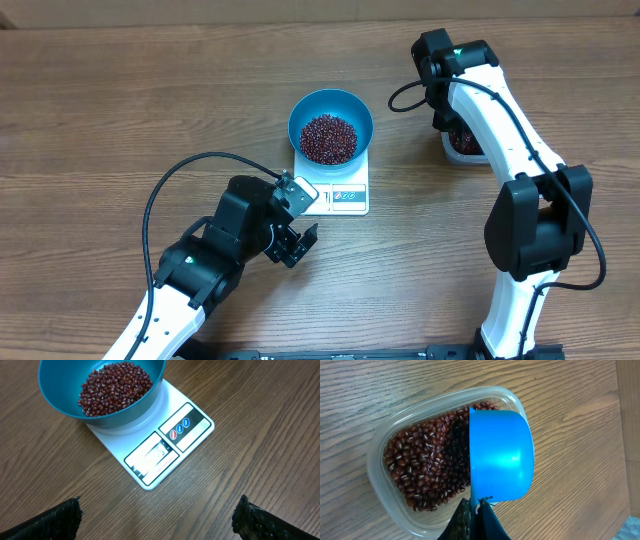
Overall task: Scoop item into bowl and weigh 150g on scale
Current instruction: 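Push the blue scoop down into the red beans with the right gripper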
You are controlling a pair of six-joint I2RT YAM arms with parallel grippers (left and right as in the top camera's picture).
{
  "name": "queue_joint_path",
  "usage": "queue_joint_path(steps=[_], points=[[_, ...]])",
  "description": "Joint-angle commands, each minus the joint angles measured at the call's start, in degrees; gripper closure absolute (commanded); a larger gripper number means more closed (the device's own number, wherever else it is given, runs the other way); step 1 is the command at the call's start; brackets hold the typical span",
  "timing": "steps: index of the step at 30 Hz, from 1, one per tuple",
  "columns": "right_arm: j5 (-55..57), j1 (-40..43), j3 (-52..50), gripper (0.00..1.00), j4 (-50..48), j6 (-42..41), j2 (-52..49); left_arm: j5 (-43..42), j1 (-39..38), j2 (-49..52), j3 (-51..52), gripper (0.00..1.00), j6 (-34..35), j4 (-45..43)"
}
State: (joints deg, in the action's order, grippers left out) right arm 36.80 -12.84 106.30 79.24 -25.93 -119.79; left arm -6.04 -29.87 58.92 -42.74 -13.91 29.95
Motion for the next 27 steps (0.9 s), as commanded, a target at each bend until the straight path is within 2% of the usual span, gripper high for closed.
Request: queue_joint_path(steps=[1, 20, 27], points=[[0.3, 0.0, -0.2, 0.96, 0.0, -0.6, 0.1, -1.0, 0.4, 0.3, 0.3, 0.00, -0.2, -0.2], [0.1, 0.0, -4.2, 0.96, -1.4, -0.6, 0.1, -1.0, 0.4, 0.3, 0.3, 0.00, -0.2, -0.2], [-7.0, 0.0, -4.2, 0.96, -3.6, 1.5, 0.1, -1.0, 0.4, 0.3, 0.3, 0.00, -0.2, -0.2]])
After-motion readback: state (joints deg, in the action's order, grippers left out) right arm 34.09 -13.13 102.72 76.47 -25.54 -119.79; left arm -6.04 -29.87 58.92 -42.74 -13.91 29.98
